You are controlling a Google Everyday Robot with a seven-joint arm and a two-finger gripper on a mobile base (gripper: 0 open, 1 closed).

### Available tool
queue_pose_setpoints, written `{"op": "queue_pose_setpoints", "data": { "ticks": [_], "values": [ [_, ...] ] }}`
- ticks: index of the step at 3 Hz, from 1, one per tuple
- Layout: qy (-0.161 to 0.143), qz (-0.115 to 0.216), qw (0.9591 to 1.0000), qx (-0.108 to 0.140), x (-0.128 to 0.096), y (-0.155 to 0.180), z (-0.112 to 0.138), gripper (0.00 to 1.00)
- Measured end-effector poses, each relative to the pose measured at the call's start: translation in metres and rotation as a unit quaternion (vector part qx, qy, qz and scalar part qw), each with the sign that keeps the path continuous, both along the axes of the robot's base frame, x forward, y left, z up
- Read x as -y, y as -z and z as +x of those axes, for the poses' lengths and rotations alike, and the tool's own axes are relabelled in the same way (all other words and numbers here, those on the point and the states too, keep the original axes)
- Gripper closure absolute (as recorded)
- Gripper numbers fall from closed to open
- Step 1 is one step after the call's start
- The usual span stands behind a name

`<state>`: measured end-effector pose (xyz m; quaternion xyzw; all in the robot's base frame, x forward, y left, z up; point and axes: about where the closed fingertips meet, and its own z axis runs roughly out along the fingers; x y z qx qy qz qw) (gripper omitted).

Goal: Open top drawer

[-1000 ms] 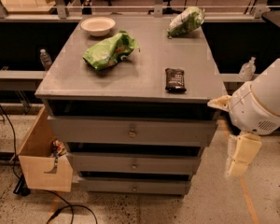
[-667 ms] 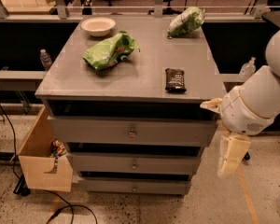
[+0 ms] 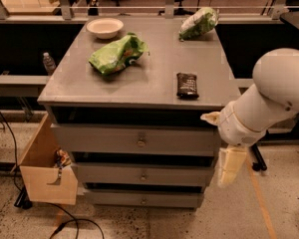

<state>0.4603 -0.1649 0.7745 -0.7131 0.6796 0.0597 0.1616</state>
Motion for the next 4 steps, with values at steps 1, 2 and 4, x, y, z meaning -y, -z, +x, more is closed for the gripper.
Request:
{"op": "queue_pose_setpoints", "data": {
  "ticks": [1, 2, 4],
  "values": [
    [0.004, 0.005, 1.0, 0.007, -0.005, 0.023, 0.009, 0.0],
    [0.016, 0.014, 0.9996, 0.018, -0.009, 0.044, 0.02, 0.0],
    [0.018, 0.032, 0.9988, 0.033, -0.013, 0.067, 0.043, 0.0]
  ]
}}
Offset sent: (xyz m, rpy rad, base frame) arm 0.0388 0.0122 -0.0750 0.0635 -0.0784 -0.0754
